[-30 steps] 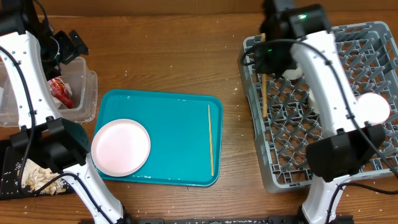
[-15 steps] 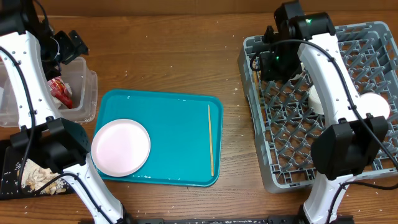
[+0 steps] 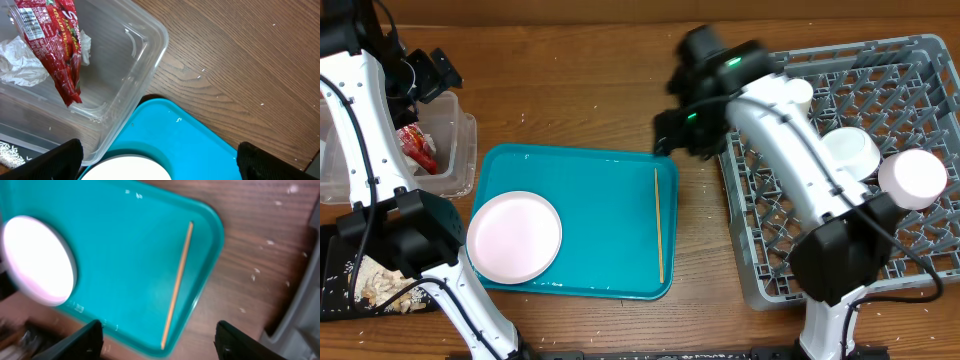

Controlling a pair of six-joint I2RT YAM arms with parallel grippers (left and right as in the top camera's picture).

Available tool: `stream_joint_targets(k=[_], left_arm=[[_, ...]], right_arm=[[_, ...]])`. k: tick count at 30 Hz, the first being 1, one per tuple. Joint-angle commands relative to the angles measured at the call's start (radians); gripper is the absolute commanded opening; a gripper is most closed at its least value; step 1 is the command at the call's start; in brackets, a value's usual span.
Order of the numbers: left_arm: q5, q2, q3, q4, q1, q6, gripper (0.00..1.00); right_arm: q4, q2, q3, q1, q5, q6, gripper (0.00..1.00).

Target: Sort waste into correct bins and load items into the dishwasher

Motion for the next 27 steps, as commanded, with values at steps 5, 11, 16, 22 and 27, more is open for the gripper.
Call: stream_joint_targets(k=[5, 11, 16, 22, 27], left_arm=[[-0.009, -0.009, 0.013, 0.002, -0.007, 0.016, 1.0], [-0.009, -0.009, 0.013, 0.002, -0.007, 0.015, 1.0], [-0.009, -0.009, 0.013, 0.002, -0.007, 0.015, 1.0], [-0.009, -0.009, 0.013, 0.002, -0.007, 0.016, 1.0], [-0.009, -0.009, 0.013, 0.002, -0.007, 0.016, 1.0]], right_arm=[[0.142, 0.066, -0.204, 0.151, 0.203, 0.282, 0.74], [0.302, 0.068, -0.421, 0.16, 0.127, 0.247, 0.68], [0.378, 0.068, -0.496, 0.166, 0.11, 0.247, 0.65], [0.416, 0.069, -0.505, 0.167, 0.114, 0.256, 0.53], [0.448, 0.07, -0.548, 0.167, 0.211, 0.319, 0.29]])
